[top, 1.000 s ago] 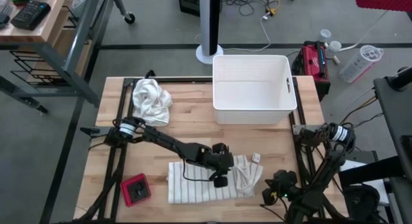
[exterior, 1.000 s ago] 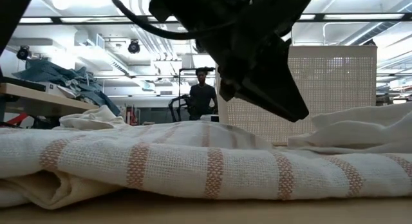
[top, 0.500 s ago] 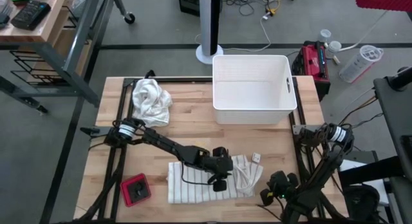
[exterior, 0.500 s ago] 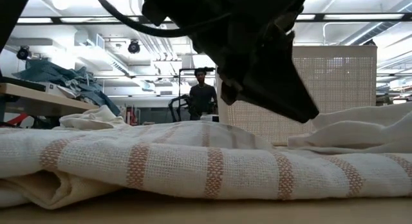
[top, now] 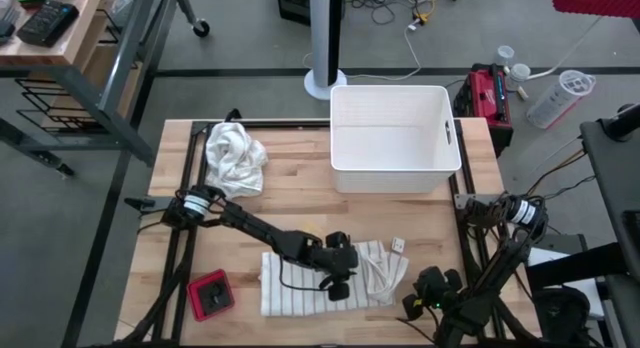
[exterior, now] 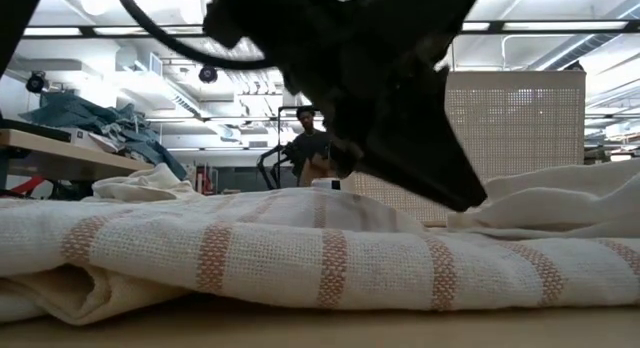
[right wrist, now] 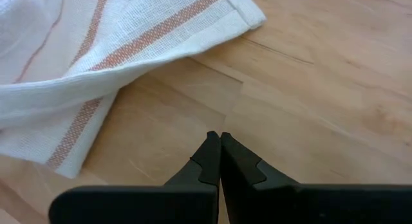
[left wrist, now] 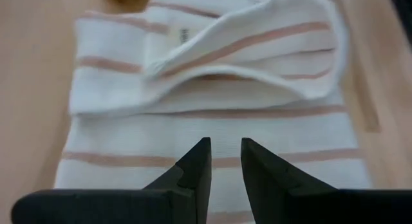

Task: Fold towel
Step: Fold the white kitchen towel

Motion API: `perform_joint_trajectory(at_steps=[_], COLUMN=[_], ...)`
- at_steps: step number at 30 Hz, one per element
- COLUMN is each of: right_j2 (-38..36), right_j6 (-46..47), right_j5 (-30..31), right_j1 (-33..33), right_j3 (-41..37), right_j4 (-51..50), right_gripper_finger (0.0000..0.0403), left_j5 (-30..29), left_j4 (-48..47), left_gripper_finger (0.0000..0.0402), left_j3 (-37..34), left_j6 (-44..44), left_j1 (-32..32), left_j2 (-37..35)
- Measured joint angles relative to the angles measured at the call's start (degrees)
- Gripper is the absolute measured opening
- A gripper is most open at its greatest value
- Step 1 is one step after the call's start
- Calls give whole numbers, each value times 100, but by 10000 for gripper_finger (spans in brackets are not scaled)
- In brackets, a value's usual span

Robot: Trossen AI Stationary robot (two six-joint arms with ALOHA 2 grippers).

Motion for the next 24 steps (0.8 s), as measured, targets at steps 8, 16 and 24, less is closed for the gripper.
perform_joint_trajectory(at_steps=[8,16,24], right_j2=[-4,-7,-15], right_j6=[0,-4,103], right_j5=[0,24,3], right_j1=[-2,-2,34], right_j3=[2,2,-1], right_j4=[-19,-14,-146], right_gripper_finger=[0,0,0], left_j5=[-11,-69,-314], left_j4=[947,960,927], left_gripper_finger=[76,76,76], left_j3=[-156,382,660], left_j6=[-316,-250,-57], left_j1=[-109,-36,-5], left_j2=[396,813,846])
